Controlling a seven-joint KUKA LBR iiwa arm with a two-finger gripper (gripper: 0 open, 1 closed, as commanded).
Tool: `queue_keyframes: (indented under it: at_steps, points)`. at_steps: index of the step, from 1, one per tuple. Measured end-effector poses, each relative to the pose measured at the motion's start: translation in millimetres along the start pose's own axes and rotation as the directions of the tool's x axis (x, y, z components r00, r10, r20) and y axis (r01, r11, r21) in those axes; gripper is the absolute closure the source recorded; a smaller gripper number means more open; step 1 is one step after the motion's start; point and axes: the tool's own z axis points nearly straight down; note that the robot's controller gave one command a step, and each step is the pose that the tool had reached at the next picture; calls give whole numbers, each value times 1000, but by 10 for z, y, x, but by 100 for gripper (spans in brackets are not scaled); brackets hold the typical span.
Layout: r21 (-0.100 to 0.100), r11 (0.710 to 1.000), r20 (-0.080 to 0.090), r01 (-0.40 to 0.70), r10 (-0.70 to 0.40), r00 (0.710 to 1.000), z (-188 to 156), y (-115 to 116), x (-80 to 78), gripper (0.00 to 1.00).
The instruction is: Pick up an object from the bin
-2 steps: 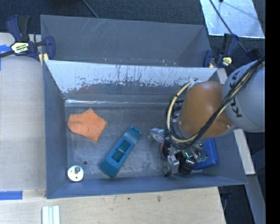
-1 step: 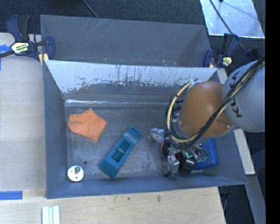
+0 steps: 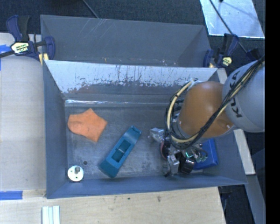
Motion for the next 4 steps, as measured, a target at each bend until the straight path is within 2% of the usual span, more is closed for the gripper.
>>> queue_keyframes:
  at_steps: [1, 2, 3, 4]
  points:
    - [0, 1000, 0, 0, 0, 1000, 0, 0, 0, 0]
    - [-6, 988, -8, 151, -151, 988, -310, -174, 42, 0]
    - [3, 970, 3, 245, -245, 970, -495, -491, -11, 0]
    - [1, 998, -1, 58, -58, 998, -147, -456, -288, 100]
